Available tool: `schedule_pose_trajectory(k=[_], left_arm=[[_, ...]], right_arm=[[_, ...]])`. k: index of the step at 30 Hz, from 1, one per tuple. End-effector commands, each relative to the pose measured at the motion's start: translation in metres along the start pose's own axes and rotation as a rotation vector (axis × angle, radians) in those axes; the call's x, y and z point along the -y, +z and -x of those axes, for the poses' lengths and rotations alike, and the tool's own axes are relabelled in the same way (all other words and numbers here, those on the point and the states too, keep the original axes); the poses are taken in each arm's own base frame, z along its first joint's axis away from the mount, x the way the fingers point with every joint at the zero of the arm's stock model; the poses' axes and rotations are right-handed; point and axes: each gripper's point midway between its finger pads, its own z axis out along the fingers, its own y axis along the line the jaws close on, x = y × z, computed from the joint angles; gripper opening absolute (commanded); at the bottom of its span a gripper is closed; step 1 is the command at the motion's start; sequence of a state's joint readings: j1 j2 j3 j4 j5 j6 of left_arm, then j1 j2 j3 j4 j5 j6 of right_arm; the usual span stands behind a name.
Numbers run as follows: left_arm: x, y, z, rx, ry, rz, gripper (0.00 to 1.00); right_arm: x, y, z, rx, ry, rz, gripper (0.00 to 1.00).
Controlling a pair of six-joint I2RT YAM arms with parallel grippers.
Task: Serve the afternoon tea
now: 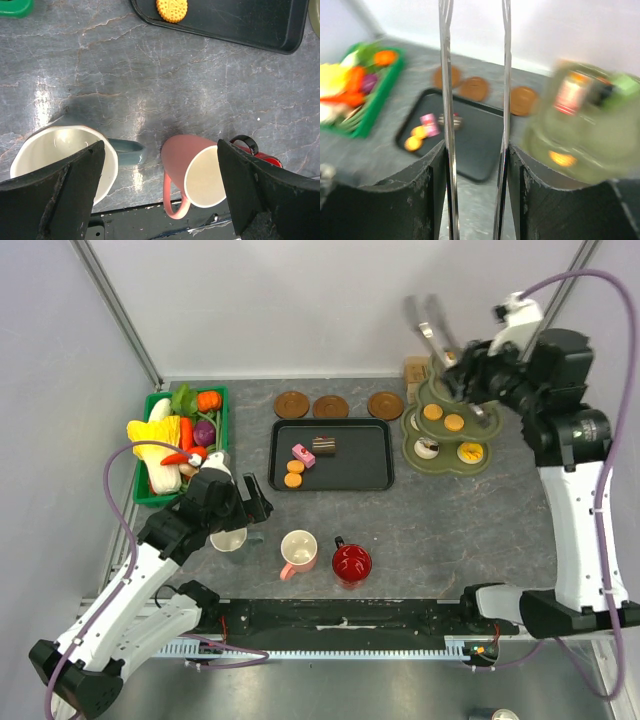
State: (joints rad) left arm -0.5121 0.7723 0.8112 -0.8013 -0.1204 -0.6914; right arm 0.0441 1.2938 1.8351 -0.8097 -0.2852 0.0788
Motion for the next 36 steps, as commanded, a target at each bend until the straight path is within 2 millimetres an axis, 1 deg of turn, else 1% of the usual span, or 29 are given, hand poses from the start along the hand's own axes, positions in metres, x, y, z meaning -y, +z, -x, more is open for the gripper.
schedule_pose_trajectory(k=[1,2,3,4,5,6,7,10,12,13,14,15,18,20,21,22,25,27,30,33,36], left_arm=[[0.011,0.0,0.008,0.014,-0.035,-0.03,0.99],[0.012,0.0,0.008,0.01,-0.037,-0.032,0.99],[0.012,-0.001,0.008,0.011,-0.039,-0.036,0.99],[0.012,-0.001,0.007,0.01,-0.037,-0.036,0.99],[0.012,-0.001,0.007,0.008,-0.04,-0.033,0.99],[0.011,-0.002,0.007,0.007,-0.041,-0.032,0.99],[0.011,-0.002,0.007,0.005,-0.045,-0.029,0.99],[0.008,-0.002,0.005,0.001,-0.056,-0.015,0.99],[0.008,-0.001,0.005,-0.002,-0.062,-0.009,0.99],[0.006,-0.001,0.004,-0.002,-0.063,0.0,0.99],[0.004,0.0,0.005,-0.001,-0.068,0.013,0.99],[0.003,0.001,0.004,-0.002,-0.067,0.023,0.99],[-0.001,0.003,0.006,0.003,-0.061,0.051,0.99],[0.0,0.005,0.01,0.004,-0.046,0.062,0.99],[0.001,0.005,0.011,0.002,-0.039,0.064,0.99],[0.002,0.006,0.014,0.002,-0.032,0.065,0.99],[0.003,0.009,0.016,-0.004,-0.021,0.075,0.99],[0.0,0.011,0.018,-0.001,-0.007,0.095,0.99],[-0.003,0.013,0.02,0.004,0.005,0.119,0.99],[-0.002,0.016,0.02,-0.002,0.018,0.119,0.99],[0.001,0.021,0.019,-0.01,0.02,0.11,0.99]], right_arm=[[-0.105,0.01,-0.014,0.0,-0.205,0.382,0.54],[-0.128,0.015,-0.029,-0.033,-0.254,0.451,0.54],[-0.131,0.027,-0.044,-0.071,-0.296,0.458,0.54],[-0.142,0.035,-0.059,-0.106,-0.348,0.481,0.55],[-0.153,0.044,-0.078,-0.145,-0.438,0.515,0.55],[-0.151,0.054,-0.094,-0.184,-0.526,0.511,0.56],[-0.149,0.065,-0.106,-0.206,-0.6,0.508,0.57],[-0.133,0.097,-0.136,-0.259,-0.865,0.523,0.61],[-0.124,0.116,-0.149,-0.319,-0.932,0.506,0.62],[-0.119,0.127,-0.161,-0.377,-0.966,0.516,0.62],[-0.115,0.132,-0.172,-0.432,-0.998,0.529,0.62],[-0.111,0.135,-0.178,-0.468,-1.029,0.539,0.62],[-0.096,0.15,-0.202,-0.539,-1.125,0.556,0.63],[-0.089,0.16,-0.214,-0.565,-1.138,0.579,0.64],[-0.088,0.166,-0.215,-0.567,-1.139,0.579,0.65],[-0.081,0.173,-0.217,-0.586,-1.143,0.558,0.65],[-0.072,0.194,-0.223,-0.615,-1.138,0.531,0.65],[-0.07,0.206,-0.236,-0.639,-1.147,0.558,0.65],[-0.063,0.211,-0.249,-0.675,-1.161,0.594,0.66],[-0.065,0.212,-0.254,-0.678,-1.14,0.644,0.66],[-0.066,0.217,-0.255,-0.669,-1.139,0.645,0.66]])
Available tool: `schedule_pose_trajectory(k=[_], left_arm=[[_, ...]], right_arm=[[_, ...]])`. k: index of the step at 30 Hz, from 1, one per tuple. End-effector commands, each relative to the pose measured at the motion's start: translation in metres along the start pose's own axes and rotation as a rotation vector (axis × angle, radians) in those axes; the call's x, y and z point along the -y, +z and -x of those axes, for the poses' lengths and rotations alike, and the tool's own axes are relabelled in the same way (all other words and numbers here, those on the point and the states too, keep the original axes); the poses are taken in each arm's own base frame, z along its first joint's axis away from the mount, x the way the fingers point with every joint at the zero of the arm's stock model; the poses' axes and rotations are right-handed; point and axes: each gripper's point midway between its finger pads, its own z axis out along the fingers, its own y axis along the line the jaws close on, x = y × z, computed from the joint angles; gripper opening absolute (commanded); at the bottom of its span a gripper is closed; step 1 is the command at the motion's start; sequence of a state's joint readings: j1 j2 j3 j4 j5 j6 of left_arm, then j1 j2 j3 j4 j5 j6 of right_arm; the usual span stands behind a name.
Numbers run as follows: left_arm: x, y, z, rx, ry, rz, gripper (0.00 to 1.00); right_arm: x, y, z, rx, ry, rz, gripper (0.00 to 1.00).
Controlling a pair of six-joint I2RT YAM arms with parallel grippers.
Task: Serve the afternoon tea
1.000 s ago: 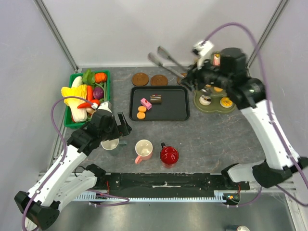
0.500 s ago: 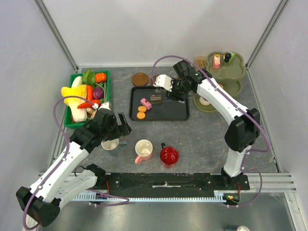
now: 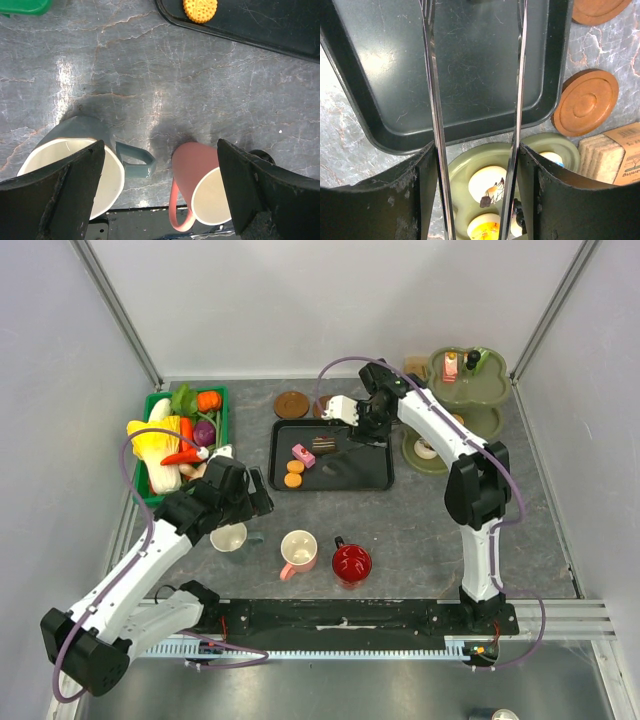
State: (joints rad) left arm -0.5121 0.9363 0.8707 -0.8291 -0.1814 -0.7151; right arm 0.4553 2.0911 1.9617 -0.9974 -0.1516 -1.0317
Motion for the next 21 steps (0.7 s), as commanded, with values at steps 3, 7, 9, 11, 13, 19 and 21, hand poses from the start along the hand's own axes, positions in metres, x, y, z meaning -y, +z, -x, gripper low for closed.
schedule_pose_trajectory(k=[3,7,9,11,13,19,21], left_arm=[[0.011,0.002,0.016,0.04,0.038,-0.028,0.99],[0.012,0.002,0.021,0.052,0.05,-0.027,0.99],[0.013,0.002,0.021,0.056,0.052,-0.031,0.99],[0.014,0.002,0.022,0.06,0.051,-0.036,0.99],[0.014,0.004,0.021,0.06,0.049,-0.037,0.99],[0.014,0.007,0.018,0.042,0.048,-0.034,0.99],[0.015,0.007,0.017,0.041,0.047,-0.039,0.99]], right_arm=[[0.016,-0.004,0.013,0.046,-0.019,-0.031,0.66],[0.015,0.012,0.008,0.025,-0.011,-0.011,0.66],[0.017,0.016,0.007,0.018,-0.012,-0.014,0.66],[0.017,0.019,0.008,0.027,-0.007,-0.013,0.66],[0.016,0.023,0.012,0.048,-0.003,-0.001,0.67],[0.016,0.023,0.018,0.079,0.023,0.001,0.65],[0.017,0.022,0.022,0.092,0.033,-0.006,0.64]])
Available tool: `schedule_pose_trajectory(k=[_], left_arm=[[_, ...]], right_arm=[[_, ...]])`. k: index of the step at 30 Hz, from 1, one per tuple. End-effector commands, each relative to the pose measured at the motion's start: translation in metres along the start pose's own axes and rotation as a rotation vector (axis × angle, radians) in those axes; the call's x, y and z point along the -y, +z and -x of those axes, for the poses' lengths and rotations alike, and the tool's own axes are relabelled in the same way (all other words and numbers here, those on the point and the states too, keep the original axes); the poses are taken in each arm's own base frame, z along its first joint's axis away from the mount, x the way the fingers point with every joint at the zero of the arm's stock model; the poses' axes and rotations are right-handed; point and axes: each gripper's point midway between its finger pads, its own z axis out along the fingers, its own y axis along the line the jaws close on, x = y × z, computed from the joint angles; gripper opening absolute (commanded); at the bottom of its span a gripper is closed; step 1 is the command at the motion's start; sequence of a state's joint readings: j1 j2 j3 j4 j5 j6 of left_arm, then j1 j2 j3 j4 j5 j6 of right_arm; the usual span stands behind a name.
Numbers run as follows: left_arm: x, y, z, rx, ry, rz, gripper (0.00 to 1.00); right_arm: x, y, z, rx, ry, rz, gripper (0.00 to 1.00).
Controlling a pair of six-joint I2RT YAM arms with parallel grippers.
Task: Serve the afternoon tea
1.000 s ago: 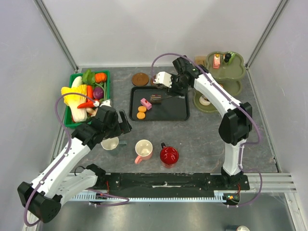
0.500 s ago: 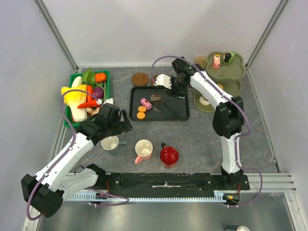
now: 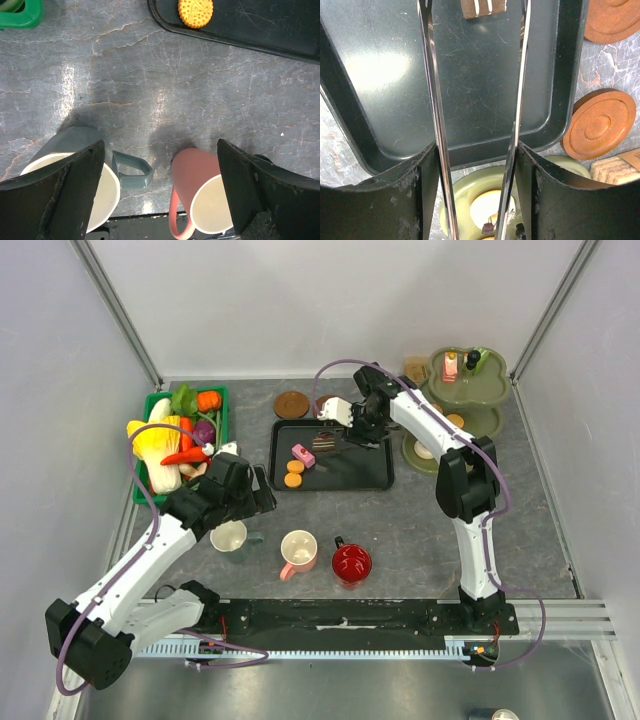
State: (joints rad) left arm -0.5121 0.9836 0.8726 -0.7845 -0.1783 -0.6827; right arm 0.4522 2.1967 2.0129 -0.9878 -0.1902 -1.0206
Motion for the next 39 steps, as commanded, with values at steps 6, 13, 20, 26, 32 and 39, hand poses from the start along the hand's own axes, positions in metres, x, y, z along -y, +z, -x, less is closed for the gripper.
schedule_pose_trajectory(k=[6,13,20,26,32,39], left_arm=[[0.012,-0.005,0.014,0.042,0.014,-0.053,0.99],[0.014,-0.01,0.011,0.043,0.006,-0.079,0.99],[0.013,-0.021,0.012,0.063,0.003,-0.107,0.99],[0.011,-0.035,0.014,0.08,-0.003,-0.113,0.99],[0.009,-0.045,0.015,0.105,-0.003,-0.125,0.99],[0.004,-0.044,0.009,0.093,-0.004,-0.121,0.99]], right_arm=[[0.023,-0.02,0.027,0.092,0.05,-0.095,0.57],[0.023,-0.043,0.04,0.15,0.103,-0.127,0.52],[0.024,-0.094,0.06,0.275,0.258,-0.242,0.48],[0.013,-0.138,0.058,0.372,0.59,-0.357,0.45],[-0.007,-0.206,0.06,0.544,0.739,-0.465,0.45],[-0.008,-0.3,0.012,0.609,1.037,-0.787,0.43]])
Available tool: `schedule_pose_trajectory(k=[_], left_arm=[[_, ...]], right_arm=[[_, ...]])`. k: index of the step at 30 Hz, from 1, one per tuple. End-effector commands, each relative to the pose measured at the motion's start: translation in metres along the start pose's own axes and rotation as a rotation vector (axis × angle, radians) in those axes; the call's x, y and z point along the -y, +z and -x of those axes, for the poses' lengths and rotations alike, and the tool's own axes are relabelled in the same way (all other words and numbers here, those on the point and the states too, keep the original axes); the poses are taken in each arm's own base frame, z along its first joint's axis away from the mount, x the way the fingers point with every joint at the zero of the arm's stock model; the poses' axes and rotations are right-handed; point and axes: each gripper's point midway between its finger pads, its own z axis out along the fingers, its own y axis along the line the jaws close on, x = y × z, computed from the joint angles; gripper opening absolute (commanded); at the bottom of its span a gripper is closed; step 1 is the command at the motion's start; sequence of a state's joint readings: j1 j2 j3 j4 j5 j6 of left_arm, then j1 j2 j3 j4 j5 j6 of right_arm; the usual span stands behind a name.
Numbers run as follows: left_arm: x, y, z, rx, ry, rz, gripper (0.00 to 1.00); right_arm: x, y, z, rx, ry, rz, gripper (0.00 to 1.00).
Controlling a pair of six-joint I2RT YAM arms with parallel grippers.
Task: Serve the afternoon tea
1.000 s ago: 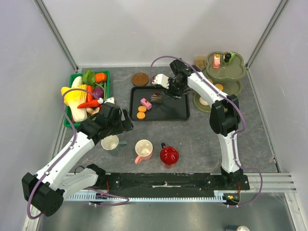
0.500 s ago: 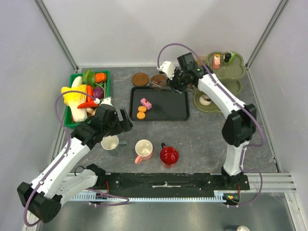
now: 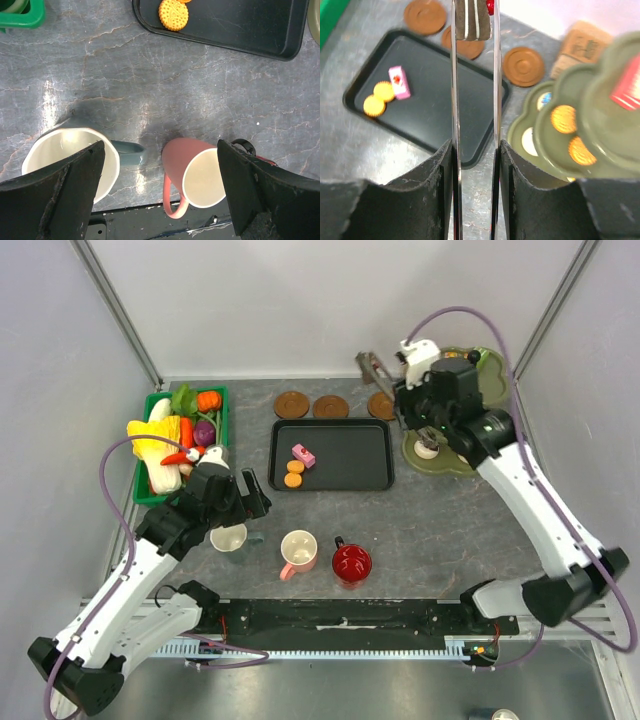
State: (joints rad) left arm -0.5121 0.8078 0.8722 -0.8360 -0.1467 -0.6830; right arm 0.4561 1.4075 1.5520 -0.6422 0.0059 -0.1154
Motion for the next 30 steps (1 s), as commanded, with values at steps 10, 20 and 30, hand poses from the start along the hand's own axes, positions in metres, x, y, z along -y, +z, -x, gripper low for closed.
schedule_pose_trajectory(k=[10,20,30], left_arm=[[-0.005,-0.013,-0.001,0.035,0.021,-0.028,0.99],[-0.006,-0.012,-0.001,0.04,0.011,-0.024,0.99],[-0.006,-0.012,-0.004,0.033,0.01,-0.026,0.99]], right_arm=[[0.159,-0.105,0.028,0.199,0.434,-0.593,0.38],[0.195,-0.105,-0.015,0.081,0.489,-0.681,0.38],[0.179,-0.091,-0.043,-0.002,0.502,-0.616,0.39]])
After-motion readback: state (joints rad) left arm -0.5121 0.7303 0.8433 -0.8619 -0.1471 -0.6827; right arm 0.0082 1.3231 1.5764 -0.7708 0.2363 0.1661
